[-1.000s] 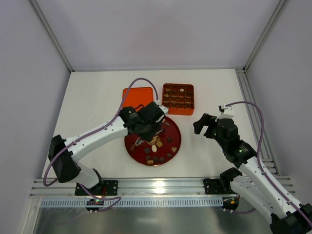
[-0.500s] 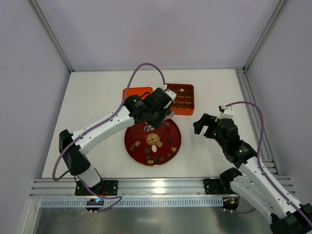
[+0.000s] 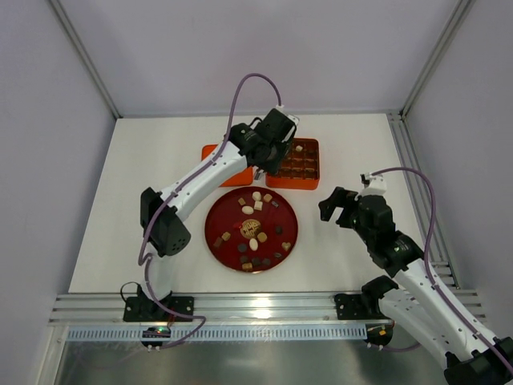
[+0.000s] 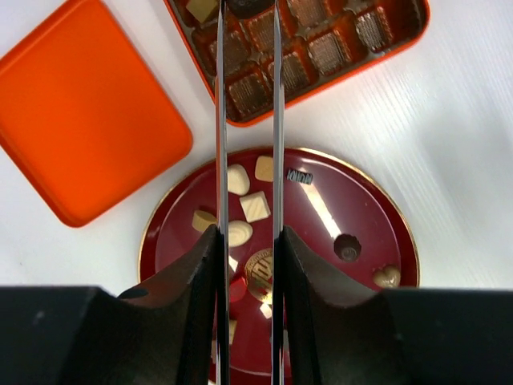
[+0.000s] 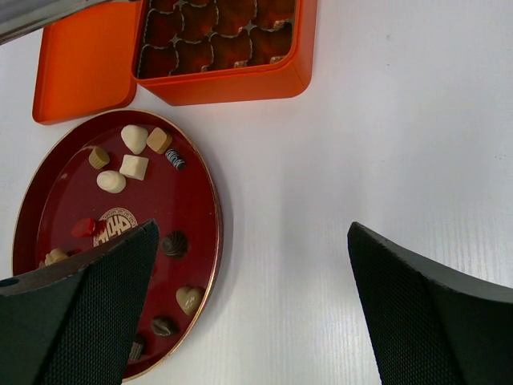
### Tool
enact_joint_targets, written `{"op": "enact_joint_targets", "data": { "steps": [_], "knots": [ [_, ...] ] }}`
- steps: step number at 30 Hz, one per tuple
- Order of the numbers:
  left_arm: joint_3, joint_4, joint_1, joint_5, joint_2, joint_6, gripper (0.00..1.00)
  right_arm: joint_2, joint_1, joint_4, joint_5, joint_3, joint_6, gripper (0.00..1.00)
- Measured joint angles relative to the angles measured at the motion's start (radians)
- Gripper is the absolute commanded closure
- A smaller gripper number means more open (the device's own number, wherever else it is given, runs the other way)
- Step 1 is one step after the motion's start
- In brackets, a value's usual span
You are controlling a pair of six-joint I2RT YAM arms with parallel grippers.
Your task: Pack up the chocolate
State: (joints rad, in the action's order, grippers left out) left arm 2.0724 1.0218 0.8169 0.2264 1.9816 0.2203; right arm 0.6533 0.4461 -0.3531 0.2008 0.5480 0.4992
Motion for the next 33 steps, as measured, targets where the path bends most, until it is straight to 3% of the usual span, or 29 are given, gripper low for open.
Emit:
{"op": "enact_joint_targets", "data": {
  "steps": [11, 33],
  "knots": [
    [0.076, -0.014, -0.039, -0.003, 0.130, -0.024, 0.67, -0.019, 0.000, -0.023, 0.008, 0.000, 0.000, 0.00],
    [0.117, -0.043, -0.040, -0.010, 0.182, -0.039, 0.66, -0.019, 0.000, -0.030, 0.014, 0.000, 0.000, 0.00]
  ]
}}
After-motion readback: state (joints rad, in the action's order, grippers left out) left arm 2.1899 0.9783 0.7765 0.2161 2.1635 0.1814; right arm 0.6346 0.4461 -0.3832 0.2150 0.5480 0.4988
